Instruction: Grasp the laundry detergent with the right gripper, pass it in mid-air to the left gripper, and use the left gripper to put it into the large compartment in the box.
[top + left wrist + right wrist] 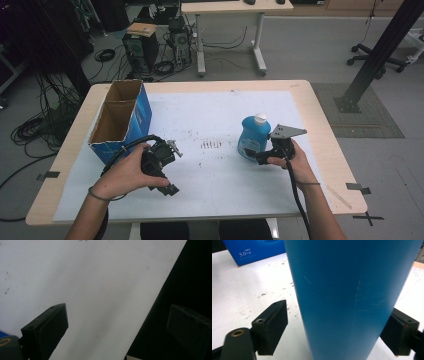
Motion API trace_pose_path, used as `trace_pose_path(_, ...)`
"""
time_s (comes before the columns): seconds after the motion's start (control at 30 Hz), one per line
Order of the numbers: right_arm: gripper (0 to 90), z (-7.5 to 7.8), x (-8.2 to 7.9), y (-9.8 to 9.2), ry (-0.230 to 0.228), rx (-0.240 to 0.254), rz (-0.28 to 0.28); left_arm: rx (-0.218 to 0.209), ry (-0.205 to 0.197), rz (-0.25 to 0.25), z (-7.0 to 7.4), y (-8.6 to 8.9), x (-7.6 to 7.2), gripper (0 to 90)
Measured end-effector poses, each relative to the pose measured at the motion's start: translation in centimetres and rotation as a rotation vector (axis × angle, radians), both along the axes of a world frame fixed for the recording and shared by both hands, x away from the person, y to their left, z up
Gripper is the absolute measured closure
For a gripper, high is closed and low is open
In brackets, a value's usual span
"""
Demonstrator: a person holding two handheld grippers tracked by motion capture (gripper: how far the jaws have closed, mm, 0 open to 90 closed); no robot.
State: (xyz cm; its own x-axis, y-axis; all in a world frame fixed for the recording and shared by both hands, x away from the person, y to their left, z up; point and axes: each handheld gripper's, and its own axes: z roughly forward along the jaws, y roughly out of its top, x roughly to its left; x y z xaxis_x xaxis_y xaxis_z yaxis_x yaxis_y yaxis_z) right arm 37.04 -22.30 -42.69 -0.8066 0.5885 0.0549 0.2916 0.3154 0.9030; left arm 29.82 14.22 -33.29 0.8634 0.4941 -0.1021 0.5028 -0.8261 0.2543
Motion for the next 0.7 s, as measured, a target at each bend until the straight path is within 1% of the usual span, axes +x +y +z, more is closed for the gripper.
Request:
trace_pose_path(0.1,18.5,-0.02,0.01,0.01,-0.002,0.0,0.0,-0.002,-0.001,0.002,0.02,-0.02,0.0,3.9)
trace_pose_path(0.13,18.5,-0.05,0.05,0.0,-0.008,0.0,-0.001,-0.002,-0.001,0.002,0.02,-0.02,0.0,3.9)
trace_pose_path(0.17,21.9,-0.05,0.05,0.0,-0.008,0.0,-0.001,-0.002,0.0,0.001,0.02,-0.02,0.0,3.9)
trace_pose_path(0.2,22.9,-0.04,0.06,0.01,-0.01,0.001,-0.001,-0.001,0.0,0.001,0.02,-0.03,0.02,3.9)
trace_pose_path(0.5,25.4,-0.05,0.11,-0.04,-0.025,-0.003,-0.009,-0.001,0.0,0.001,0.0,-0.01,0.09,3.9)
trace_pose_path(0.57,28.3,-0.06,0.11,-0.04,-0.028,-0.003,-0.013,-0.002,0.002,0.0,-0.02,0.0,0.07,3.9)
trace_pose_path(0.7,30.5,-0.09,0.13,-0.05,-0.031,-0.007,-0.016,-0.001,0.003,0.002,-0.1,0.06,0.06,3.9)
